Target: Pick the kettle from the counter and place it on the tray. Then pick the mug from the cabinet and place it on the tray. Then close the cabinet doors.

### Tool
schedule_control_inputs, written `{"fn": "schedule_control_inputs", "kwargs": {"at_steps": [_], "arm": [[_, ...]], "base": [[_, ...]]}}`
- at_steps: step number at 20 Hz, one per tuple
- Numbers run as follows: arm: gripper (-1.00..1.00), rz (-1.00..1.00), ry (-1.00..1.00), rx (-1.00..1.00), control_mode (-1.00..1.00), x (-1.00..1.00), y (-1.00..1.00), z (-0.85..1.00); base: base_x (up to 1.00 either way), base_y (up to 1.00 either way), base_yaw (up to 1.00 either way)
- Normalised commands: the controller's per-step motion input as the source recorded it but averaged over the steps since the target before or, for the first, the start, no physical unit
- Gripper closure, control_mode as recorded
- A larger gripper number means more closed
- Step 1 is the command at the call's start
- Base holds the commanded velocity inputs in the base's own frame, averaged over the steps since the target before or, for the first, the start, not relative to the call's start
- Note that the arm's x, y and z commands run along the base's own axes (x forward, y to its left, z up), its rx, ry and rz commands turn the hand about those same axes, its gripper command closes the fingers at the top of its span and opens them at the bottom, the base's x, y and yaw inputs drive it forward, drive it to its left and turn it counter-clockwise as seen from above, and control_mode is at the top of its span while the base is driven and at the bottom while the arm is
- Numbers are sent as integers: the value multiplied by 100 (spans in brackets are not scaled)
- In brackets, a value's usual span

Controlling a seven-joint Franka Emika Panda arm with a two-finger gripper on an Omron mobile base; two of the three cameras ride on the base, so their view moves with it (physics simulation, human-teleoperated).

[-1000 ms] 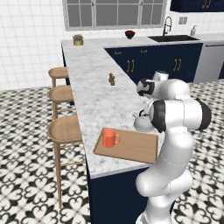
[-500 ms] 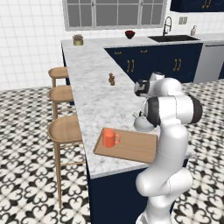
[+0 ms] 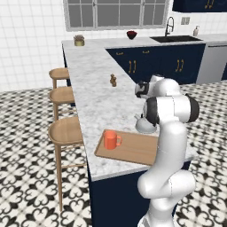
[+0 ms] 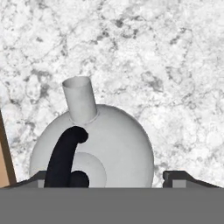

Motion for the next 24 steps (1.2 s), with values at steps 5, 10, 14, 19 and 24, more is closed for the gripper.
{"fn": "schedule_control_inputs", "kwargs": {"at_steps": [5,10,14,19,24], "arm": [[100,2,3,0,-100,-2,0,-8],[100,4,11,0,-100,-23,2,22],[100,8,9,0,-100,-71,8,35],[100,6,7,0,-100,-79,31,30],[100,0,0,0,-100,-76,43,6]], "base": [[0,0,0],[0,0,0],[0,0,0],[0,0,0],[0,0,0]]}}
